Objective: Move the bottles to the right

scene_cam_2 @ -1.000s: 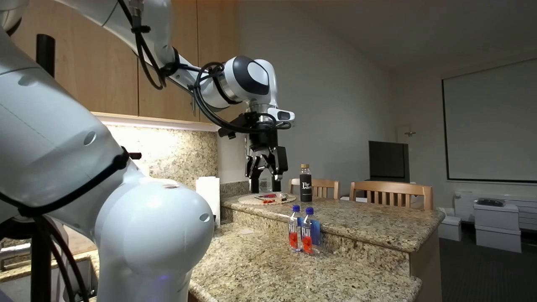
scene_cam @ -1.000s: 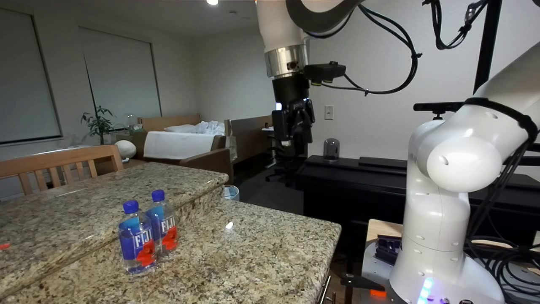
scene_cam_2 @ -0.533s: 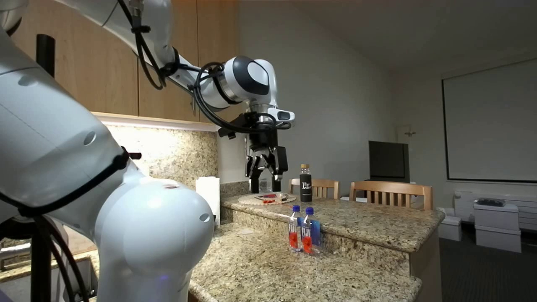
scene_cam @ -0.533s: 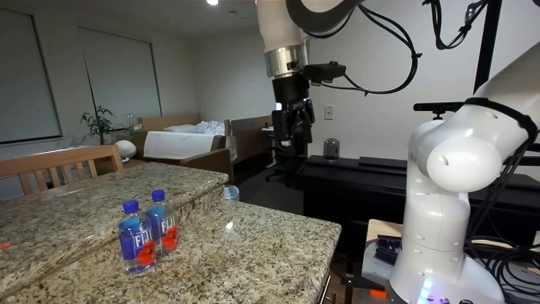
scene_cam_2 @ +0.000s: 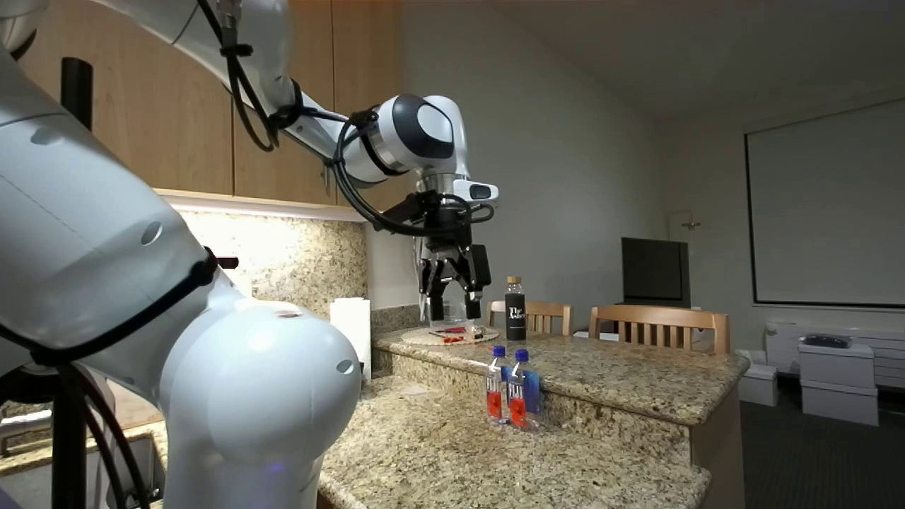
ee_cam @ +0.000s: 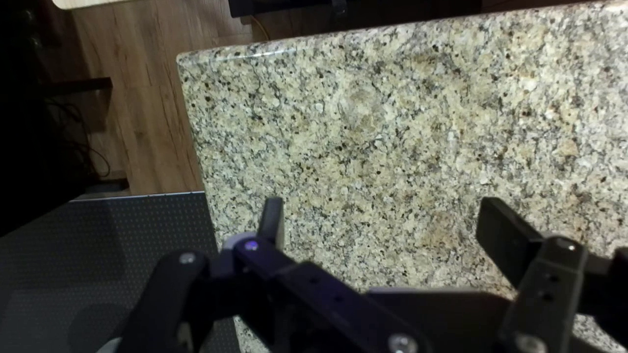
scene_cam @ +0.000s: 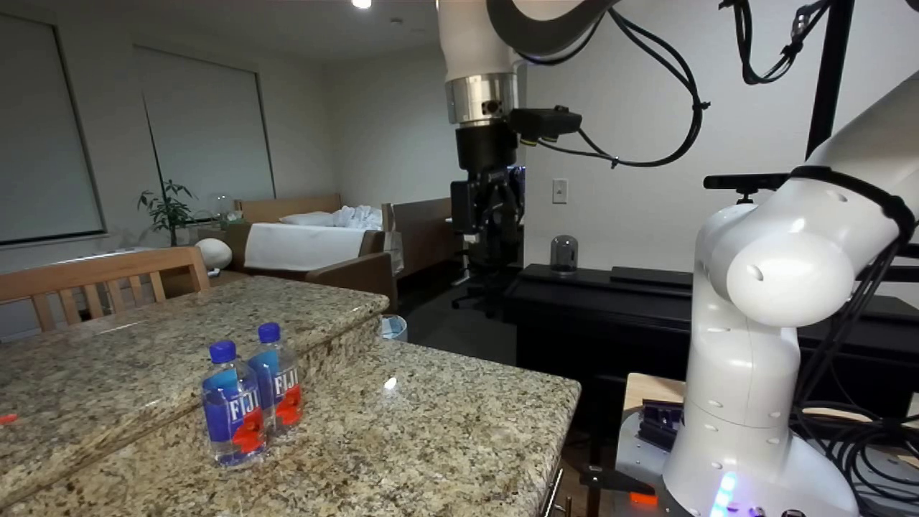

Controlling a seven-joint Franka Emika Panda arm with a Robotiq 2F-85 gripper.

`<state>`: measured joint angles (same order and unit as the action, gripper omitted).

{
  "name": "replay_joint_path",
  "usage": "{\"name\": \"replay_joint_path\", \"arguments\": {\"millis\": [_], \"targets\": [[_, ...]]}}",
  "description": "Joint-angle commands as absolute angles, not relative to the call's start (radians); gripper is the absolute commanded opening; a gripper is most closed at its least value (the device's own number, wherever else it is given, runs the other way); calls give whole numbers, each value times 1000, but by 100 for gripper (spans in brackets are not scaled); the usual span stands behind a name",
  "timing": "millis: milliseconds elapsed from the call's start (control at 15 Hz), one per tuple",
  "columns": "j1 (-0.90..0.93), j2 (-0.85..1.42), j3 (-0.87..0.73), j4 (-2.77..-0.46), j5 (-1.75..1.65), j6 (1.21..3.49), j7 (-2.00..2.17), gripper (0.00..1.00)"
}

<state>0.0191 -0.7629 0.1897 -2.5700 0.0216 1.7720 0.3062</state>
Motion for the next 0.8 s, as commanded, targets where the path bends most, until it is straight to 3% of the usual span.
{"name": "replay_joint_path", "arguments": {"millis": [0, 333, 733], "targets": [[44, -773, 171, -2591, 66, 1828, 297, 100], [102, -574, 209, -2601, 148, 2139, 285, 100], [168, -353, 270, -2497, 117, 2301, 310, 100]]}}
